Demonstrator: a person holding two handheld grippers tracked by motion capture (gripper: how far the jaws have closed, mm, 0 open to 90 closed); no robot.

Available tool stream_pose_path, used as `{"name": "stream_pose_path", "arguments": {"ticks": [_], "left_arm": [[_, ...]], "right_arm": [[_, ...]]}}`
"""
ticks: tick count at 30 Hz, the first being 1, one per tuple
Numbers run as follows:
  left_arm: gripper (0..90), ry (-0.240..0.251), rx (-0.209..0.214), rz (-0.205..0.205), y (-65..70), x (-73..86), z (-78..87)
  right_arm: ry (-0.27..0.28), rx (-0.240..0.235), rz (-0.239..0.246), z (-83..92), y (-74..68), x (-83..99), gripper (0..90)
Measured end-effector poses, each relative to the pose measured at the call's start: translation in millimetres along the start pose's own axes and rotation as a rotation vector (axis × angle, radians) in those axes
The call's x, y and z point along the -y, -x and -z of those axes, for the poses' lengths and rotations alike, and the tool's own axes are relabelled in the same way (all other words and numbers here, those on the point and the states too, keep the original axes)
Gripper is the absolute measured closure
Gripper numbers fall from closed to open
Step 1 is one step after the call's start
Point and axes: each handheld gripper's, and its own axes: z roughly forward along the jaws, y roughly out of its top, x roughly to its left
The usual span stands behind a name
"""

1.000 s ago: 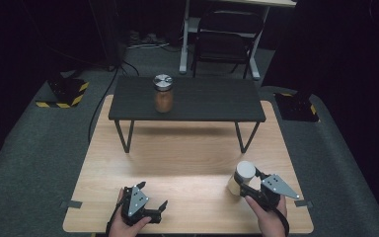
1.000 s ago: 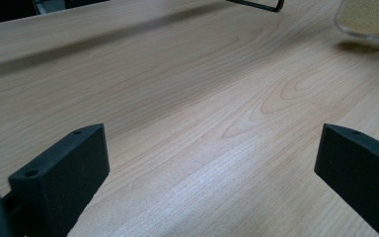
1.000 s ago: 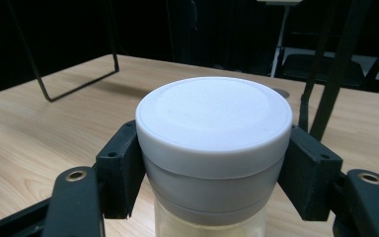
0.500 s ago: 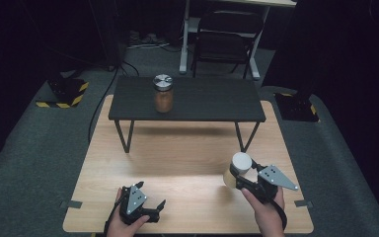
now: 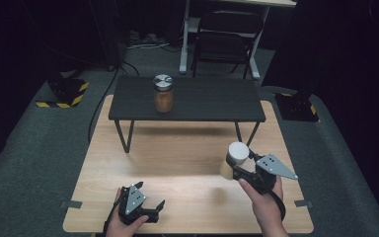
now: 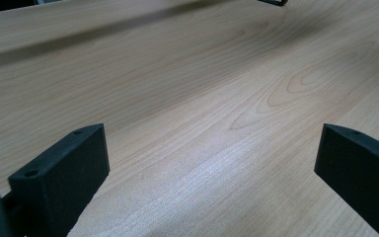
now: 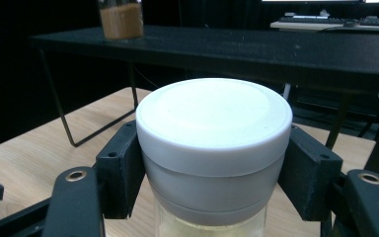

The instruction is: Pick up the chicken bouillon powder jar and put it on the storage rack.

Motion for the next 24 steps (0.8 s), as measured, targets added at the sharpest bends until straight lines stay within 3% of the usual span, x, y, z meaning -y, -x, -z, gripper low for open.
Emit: {"name": "stream_pose_path", "arguments": {"ticks": [24], "left_arm": [[0.5, 0.017, 0.009, 0.013, -2.1, 3.4, 1.9]], "right_arm": [[0.050, 0.026, 0.008, -26.1, 2.0, -70.2, 33.9]]}}
